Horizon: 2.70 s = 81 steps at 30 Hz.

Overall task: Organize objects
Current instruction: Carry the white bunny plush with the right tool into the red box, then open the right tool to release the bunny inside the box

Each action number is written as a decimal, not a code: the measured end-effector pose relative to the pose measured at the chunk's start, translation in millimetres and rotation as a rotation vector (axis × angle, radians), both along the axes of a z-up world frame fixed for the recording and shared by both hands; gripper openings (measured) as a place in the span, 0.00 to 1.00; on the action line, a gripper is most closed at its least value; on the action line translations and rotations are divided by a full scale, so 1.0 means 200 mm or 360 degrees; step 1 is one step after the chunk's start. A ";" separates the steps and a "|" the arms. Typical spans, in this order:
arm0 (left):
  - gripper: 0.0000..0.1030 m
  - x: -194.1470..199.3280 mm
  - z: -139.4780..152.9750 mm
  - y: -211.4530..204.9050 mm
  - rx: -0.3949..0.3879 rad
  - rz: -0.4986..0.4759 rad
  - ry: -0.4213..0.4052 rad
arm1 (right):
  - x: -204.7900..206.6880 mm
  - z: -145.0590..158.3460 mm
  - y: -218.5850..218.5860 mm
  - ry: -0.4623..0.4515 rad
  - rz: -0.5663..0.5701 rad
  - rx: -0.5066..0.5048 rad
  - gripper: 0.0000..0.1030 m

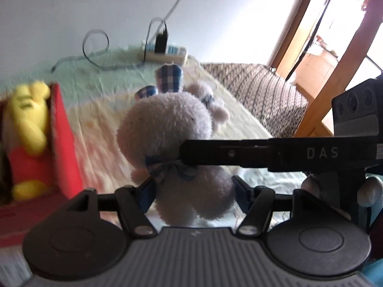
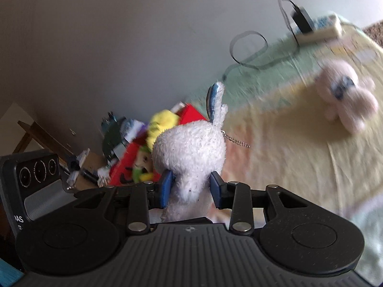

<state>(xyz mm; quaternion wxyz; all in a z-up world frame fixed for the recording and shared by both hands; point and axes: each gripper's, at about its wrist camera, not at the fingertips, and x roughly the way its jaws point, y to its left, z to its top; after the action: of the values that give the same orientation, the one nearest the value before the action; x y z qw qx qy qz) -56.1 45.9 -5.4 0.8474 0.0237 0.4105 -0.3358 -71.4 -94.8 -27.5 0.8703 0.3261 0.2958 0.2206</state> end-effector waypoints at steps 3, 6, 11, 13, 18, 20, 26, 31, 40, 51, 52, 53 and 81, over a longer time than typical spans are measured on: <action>0.65 0.00 0.07 0.12 -0.0051 -0.0001 -0.0049 | 0.02 0.06 0.11 -0.0065 -0.0016 0.0021 0.36; 0.65 -0.01 0.13 0.26 -0.0069 0.0013 -0.0116 | 0.03 0.10 0.22 -0.0121 -0.0017 0.0038 0.36; 0.65 -0.02 0.20 0.51 -0.0101 0.0072 -0.0194 | 0.10 0.15 0.44 -0.0192 0.0030 0.0047 0.36; 0.65 -0.01 0.21 0.60 -0.0105 0.0107 -0.0219 | 0.13 0.16 0.52 -0.0218 0.0059 0.0036 0.36; 0.65 0.01 0.24 0.84 -0.0101 0.0206 -0.0264 | 0.23 0.17 0.73 -0.0264 0.0137 0.0020 0.36; 0.65 0.01 0.24 0.93 -0.0095 0.0252 -0.0275 | 0.28 0.17 0.81 -0.0257 0.0167 0.0039 0.36; 0.65 0.09 0.24 1.18 -0.0058 0.0397 -0.0309 | 0.44 0.16 1.04 -0.0199 0.0255 0.0089 0.36; 0.65 0.20 0.20 1.36 -0.0045 0.0482 -0.0303 | 0.53 0.13 1.21 -0.0157 0.0283 0.0074 0.36; 0.65 0.36 0.05 1.47 0.0043 0.0583 -0.0225 | 0.65 0.00 1.29 0.0044 0.0261 0.0136 0.35; 0.65 0.46 -0.08 1.49 0.0130 0.0614 -0.0138 | 0.72 -0.09 1.32 0.0188 0.0281 0.0092 0.35; 0.65 0.47 -0.09 1.49 0.0119 0.0616 -0.0120 | 0.72 -0.09 1.32 0.0179 0.0289 0.0059 0.35; 0.66 0.47 -0.10 1.50 0.0108 0.0617 -0.0113 | 0.72 -0.09 1.31 0.0173 0.0300 0.0037 0.36; 0.71 0.38 -0.06 1.43 0.0168 0.0611 -0.0091 | 0.74 -0.16 1.26 0.0278 0.0272 -0.0047 0.11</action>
<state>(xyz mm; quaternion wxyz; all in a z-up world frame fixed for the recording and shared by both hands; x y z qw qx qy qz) 19.0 331.7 -17.1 0.9049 -0.0010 0.4002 -0.1451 76.7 156.5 -58.8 0.8240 0.3048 0.4005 0.2602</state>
